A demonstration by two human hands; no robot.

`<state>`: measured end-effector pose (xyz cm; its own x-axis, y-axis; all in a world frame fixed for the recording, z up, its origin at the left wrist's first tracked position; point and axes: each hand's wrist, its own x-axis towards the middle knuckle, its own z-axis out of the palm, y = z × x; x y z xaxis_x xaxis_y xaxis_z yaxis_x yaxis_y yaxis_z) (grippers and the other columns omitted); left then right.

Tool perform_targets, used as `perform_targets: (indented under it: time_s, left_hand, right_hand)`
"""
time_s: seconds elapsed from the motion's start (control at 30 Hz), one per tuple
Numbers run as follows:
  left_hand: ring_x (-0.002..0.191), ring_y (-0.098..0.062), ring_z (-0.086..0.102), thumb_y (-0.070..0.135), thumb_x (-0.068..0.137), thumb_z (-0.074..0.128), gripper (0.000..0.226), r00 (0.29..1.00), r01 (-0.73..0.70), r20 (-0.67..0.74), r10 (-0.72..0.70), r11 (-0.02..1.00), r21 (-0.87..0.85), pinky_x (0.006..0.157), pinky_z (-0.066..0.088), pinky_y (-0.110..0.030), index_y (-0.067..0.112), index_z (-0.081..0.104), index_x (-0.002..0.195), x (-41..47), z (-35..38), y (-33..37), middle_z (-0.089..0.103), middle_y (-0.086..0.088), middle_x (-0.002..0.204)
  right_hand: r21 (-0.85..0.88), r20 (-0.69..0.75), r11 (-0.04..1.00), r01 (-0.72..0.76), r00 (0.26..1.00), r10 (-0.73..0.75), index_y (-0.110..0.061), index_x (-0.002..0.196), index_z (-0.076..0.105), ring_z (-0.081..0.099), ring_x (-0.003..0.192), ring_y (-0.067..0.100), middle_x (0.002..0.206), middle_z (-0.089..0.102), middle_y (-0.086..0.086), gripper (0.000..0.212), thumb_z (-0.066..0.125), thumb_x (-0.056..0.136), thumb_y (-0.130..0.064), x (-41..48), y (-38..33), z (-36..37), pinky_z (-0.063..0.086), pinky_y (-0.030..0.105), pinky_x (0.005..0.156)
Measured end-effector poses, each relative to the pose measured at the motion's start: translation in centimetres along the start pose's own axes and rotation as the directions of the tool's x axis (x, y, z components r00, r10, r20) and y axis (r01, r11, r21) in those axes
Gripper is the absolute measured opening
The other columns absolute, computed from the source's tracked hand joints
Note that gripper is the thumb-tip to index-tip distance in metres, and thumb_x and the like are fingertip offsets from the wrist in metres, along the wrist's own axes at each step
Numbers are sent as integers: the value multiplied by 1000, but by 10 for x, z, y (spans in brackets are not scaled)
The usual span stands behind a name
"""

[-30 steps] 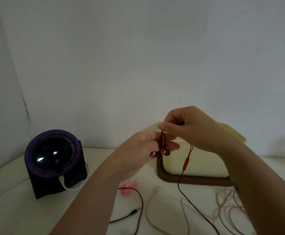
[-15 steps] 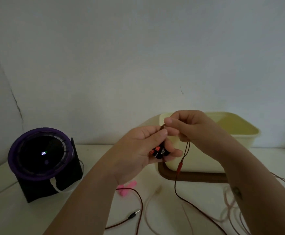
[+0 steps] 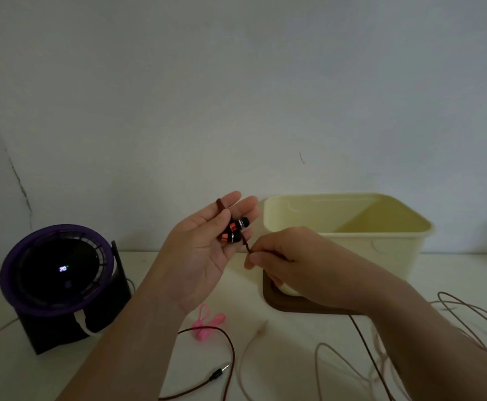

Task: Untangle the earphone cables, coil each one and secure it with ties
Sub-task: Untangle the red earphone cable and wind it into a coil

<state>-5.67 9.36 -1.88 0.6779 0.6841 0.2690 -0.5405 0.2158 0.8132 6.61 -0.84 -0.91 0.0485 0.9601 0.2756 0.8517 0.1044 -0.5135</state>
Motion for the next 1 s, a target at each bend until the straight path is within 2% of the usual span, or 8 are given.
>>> perform_targets:
  time_s: [0.13, 0.23, 0.4, 0.5, 0.67, 0.77, 0.87, 1.0]
  left_hand:
    - [99, -15, 68, 8, 97, 36, 27, 999, -32, 23, 27, 961, 275, 88, 54, -29, 10, 58, 112, -3, -2, -4, 74, -4, 98]
    - [93, -10, 68, 11, 100, 37, 27, 998, -55, 54, 31, 852, 521, 92, 49, -28, 16, 63, 107, -4, -5, -10, 74, 1, 92]
    - [85, -7, 64, 27, 101, 38, 33, 991, -16, 109, -73, 758, 652, 101, 43, -36, 14, 68, 106, -6, -3, -13, 71, 6, 83]
    - [97, -15, 64, 38, 93, 40, 36, 985, -20, 140, -105, 730, 684, 104, 43, -40, 24, 73, 95, -7, -2, -13, 71, 0, 91]
    - [82, -7, 64, 16, 99, 41, 27, 997, -2, 60, -42, 800, 600, 88, 48, -29, 16, 69, 100, -2, -4, -19, 71, 1, 83]
    - [78, -12, 69, 6, 96, 43, 22, 996, 84, -57, -68, 933, 350, 72, 57, -28, 8, 63, 102, 0, -5, -19, 73, -4, 84]
    - [80, -16, 72, 4, 95, 43, 20, 985, 119, -135, -104, 986, 115, 73, 57, -33, 3, 61, 103, 2, -9, -16, 74, -8, 88]
    - [74, -14, 71, 1, 93, 46, 19, 983, 131, -148, -110, 982, 135, 60, 58, -27, 2, 61, 105, 1, -7, -18, 73, -8, 87]
  right_hand:
    - [-63, 6, 998, 22, 1000, -22, -13, 85, 65, 51, 57, 10, 62, 57, -2, 24, 49, 95, -27, -5, -6, -4, 40, 24, 56]
    - [-162, -53, 986, 42, 997, -51, -20, 77, 61, 49, 57, 2, 57, 54, -14, 21, 52, 93, -29, -9, -10, -9, 38, 19, 58]
    - [-197, -159, 980, -18, 987, -14, -26, 77, 66, 49, 61, -4, 60, 53, -11, 15, 61, 85, -37, -9, -10, -16, 33, 18, 52]
    - [-181, -181, 983, -40, 983, 7, -25, 79, 68, 47, 55, 0, 62, 55, -11, 16, 63, 83, -39, -7, -8, -16, 32, 17, 52]
    - [-181, -165, 983, -24, 986, -6, -26, 75, 66, 50, 62, -6, 57, 52, -14, 13, 64, 83, -35, -8, -7, -14, 33, 16, 52]
    - [-205, -148, 978, -37, 989, 6, -25, 76, 67, 48, 56, 3, 60, 56, -13, 15, 64, 83, -38, -10, -7, -17, 35, 17, 53]
    - [-214, -128, 976, -48, 992, 20, -23, 77, 66, 48, 57, 7, 70, 63, -7, 19, 62, 82, -41, -12, -7, -21, 39, 20, 55]
    - [-205, -136, 978, -21, 991, -8, -25, 81, 68, 46, 55, 6, 69, 61, -9, 14, 63, 84, -37, -12, -7, -19, 34, 16, 54]
